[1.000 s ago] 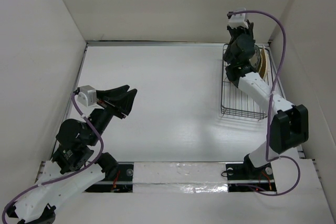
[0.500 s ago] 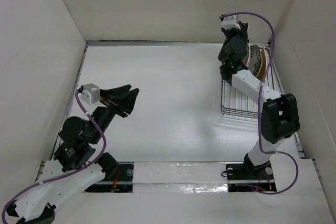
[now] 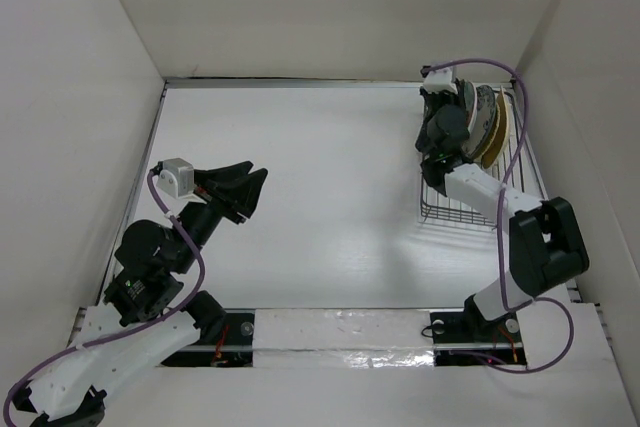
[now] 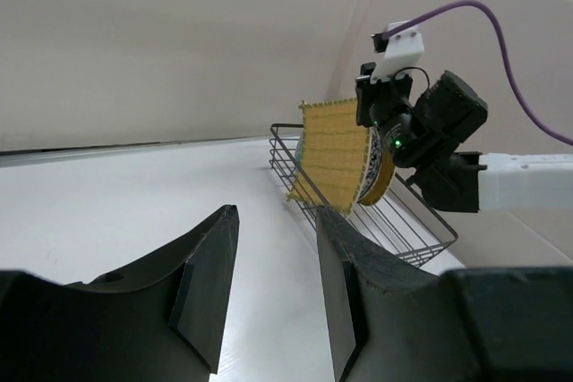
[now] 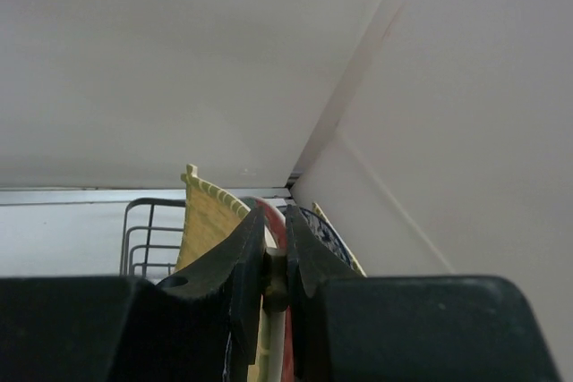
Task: Load the plates into the dish rack
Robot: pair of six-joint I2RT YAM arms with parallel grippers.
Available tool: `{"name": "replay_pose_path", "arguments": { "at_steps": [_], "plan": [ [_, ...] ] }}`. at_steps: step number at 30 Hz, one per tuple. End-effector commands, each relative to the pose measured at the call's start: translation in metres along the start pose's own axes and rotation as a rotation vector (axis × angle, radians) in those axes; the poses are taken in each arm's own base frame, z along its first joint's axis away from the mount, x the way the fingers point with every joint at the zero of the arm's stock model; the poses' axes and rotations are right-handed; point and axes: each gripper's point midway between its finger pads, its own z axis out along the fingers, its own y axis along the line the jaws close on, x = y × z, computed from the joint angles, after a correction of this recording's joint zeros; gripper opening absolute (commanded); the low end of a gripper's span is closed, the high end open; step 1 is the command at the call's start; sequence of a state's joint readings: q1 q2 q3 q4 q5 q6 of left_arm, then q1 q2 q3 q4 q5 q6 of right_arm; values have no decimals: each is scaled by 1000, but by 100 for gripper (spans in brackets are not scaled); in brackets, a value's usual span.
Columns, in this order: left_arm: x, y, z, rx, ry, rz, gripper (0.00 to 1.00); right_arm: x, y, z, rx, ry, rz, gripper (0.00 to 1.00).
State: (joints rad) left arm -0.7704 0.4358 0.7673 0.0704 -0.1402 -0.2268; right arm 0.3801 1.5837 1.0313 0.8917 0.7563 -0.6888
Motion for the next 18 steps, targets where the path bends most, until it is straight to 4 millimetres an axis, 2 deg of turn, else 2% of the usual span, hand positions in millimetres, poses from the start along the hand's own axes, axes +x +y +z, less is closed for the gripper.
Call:
{"name": "replay_pose_path", "arguments": {
  "at_steps": [1, 3, 4, 7, 9, 10, 11, 12, 13, 14, 16, 17, 18],
  "plan": [
    [-14, -7, 2, 28, -48, -19, 37, -49, -43, -15, 101, -87, 229, 20],
    [-13, -7, 2, 27, -46, -18, 37, -48, -50, -21, 97, -69, 264, 24],
    [-13, -7, 2, 29, -45, -20, 37, -49, -45, -25, 78, -63, 312, 24],
    [-13, -8, 2, 30, -45, -21, 37, -33, -40, -35, 30, 14, 323, 31],
    [-14, -9, 2, 35, -46, -23, 37, -27, -40, -40, 11, 49, 333, 31],
    [-14, -9, 1, 38, -49, -23, 37, -30, -44, -43, 10, 52, 377, 34],
    [-14, -10, 1, 41, -48, -25, 37, -20, -45, -45, 3, 99, 355, 41],
    [-15, -10, 1, 43, -49, -25, 37, -18, -49, -44, 2, 119, 364, 43],
    [-14, -10, 2, 44, -47, -26, 37, -31, -57, -42, 1, 111, 438, 46],
    [-14, -11, 2, 46, -44, -26, 37, -25, -48, -43, -73, 161, 413, 50],
    [-13, -11, 2, 46, -43, -26, 37, -27, -58, -38, -100, 247, 457, 51],
    [-13, -11, 2, 46, -43, -26, 37, -24, -49, -37, -151, 297, 470, 51],
    [-14, -10, 2, 44, -43, -26, 37, -19, -52, -36, -158, 342, 473, 51]
  ]
}}
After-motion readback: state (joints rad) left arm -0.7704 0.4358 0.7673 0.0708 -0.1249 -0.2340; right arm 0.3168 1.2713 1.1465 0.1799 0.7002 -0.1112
